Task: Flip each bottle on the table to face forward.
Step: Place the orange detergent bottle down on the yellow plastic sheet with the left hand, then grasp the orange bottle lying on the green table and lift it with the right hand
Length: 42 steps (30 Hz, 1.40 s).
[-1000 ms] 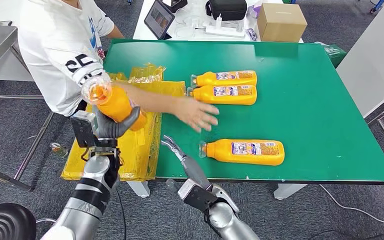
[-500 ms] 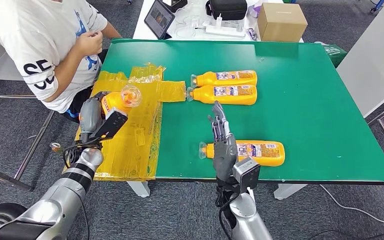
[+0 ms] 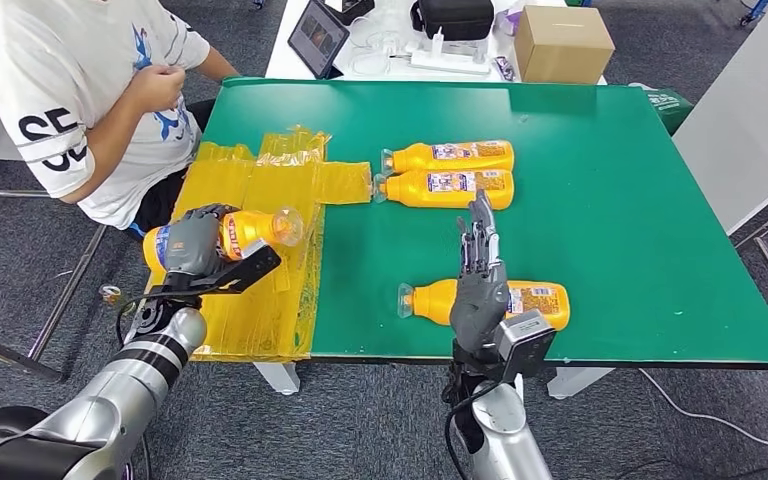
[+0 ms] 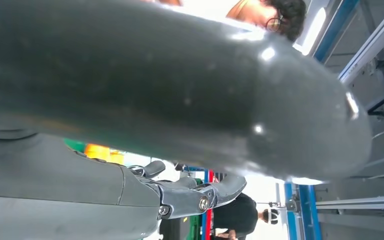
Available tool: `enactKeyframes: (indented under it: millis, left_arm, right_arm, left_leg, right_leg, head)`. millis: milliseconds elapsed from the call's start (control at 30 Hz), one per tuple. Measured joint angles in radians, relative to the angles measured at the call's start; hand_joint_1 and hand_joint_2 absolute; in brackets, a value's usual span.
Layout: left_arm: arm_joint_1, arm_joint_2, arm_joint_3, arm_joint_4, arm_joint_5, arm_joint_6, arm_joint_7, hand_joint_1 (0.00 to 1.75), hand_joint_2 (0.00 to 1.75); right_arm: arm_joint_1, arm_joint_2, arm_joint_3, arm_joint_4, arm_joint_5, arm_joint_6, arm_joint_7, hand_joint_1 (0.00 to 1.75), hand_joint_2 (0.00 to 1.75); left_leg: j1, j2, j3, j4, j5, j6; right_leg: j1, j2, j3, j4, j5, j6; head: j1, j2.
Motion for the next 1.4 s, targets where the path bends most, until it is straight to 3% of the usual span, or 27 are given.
enactKeyframes:
  millis: [233, 467, 500, 600, 633, 933, 1400]
  left_arm:
    - [0.001, -0.002, -0.013, 0.029, -0.034, -0.154, -0.035, 1.75, 1.75]
    - [-0.001, -0.002, -0.033, 0.039, -0.064, -0.236, -0.059, 1.75, 1.75]
    - [-0.001, -0.002, -0.035, 0.04, -0.064, -0.249, -0.066, 1.55, 1.75]
    - [-0.003, -0.002, -0.042, 0.042, -0.063, -0.285, -0.079, 0.24, 1.75]
    - [-0.004, -0.002, -0.044, 0.043, -0.062, -0.298, -0.081, 0.0, 1.75]
    - [0.004, -0.003, -0.049, 0.046, -0.013, -0.438, -0.1, 0.0, 1.75]
    - [0.003, -0.002, -0.048, 0.047, 0.074, -0.539, -0.116, 0.0, 1.75]
  right_arm:
    - [-0.002, 0.01, -0.016, 0.035, 0.001, 0.031, 0.003, 0.0, 0.0]
    - [-0.005, 0.018, -0.031, 0.065, -0.003, 0.046, 0.009, 0.0, 0.0]
    - [-0.006, 0.019, -0.033, 0.069, -0.002, 0.048, 0.01, 0.0, 0.0]
    - [-0.011, 0.022, -0.037, 0.081, 0.001, 0.056, 0.011, 0.0, 0.0]
    - [-0.012, 0.023, -0.038, 0.086, 0.001, 0.057, 0.012, 0.0, 0.0]
    - [-0.025, 0.042, -0.062, 0.157, -0.033, 0.06, 0.06, 0.0, 0.0]
    - [-0.049, 0.052, -0.099, 0.228, -0.063, 0.061, 0.081, 0.0, 0.0]
  left_leg:
    - [0.0, 0.0, 0.0, 0.0, 0.0, 0.0]
    - [0.0, 0.0, 0.0, 0.0, 0.0, 0.0]
    - [0.0, -0.001, 0.0, 0.0, 0.0, 0.0]
    - [0.0, -0.002, 0.0, 0.0, 0.0, 0.0]
    - [0.0, -0.002, 0.0, 0.0, 0.0, 0.0]
    - [0.0, -0.002, 0.0, 0.0, 0.0, 0.0]
    - [0.0, -0.002, 0.003, 0.0, 0.0, 0.0]
  right_leg:
    - [0.0, 0.0, 0.0, 0.0, 0.0, 0.0]
    - [0.0, 0.0, 0.0, 0.0, 0.0, 0.0]
    - [0.0, 0.0, 0.001, 0.0, 0.0, 0.0]
    - [0.0, -0.001, 0.001, 0.0, 0.0, 0.0]
    - [0.0, -0.001, 0.001, 0.0, 0.0, 0.0]
    - [0.0, 0.0, 0.001, 0.0, 0.0, 0.0]
    - [0.0, -0.001, 0.005, 0.0, 0.0, 0.0]
  head:
    - [0.0, 0.0]
    - [0.0, 0.0]
    - [0.0, 0.0]
    - [0.0, 0.0]
    - [0.0, 0.0]
    - [0.0, 0.0]
    - [0.0, 0.0]
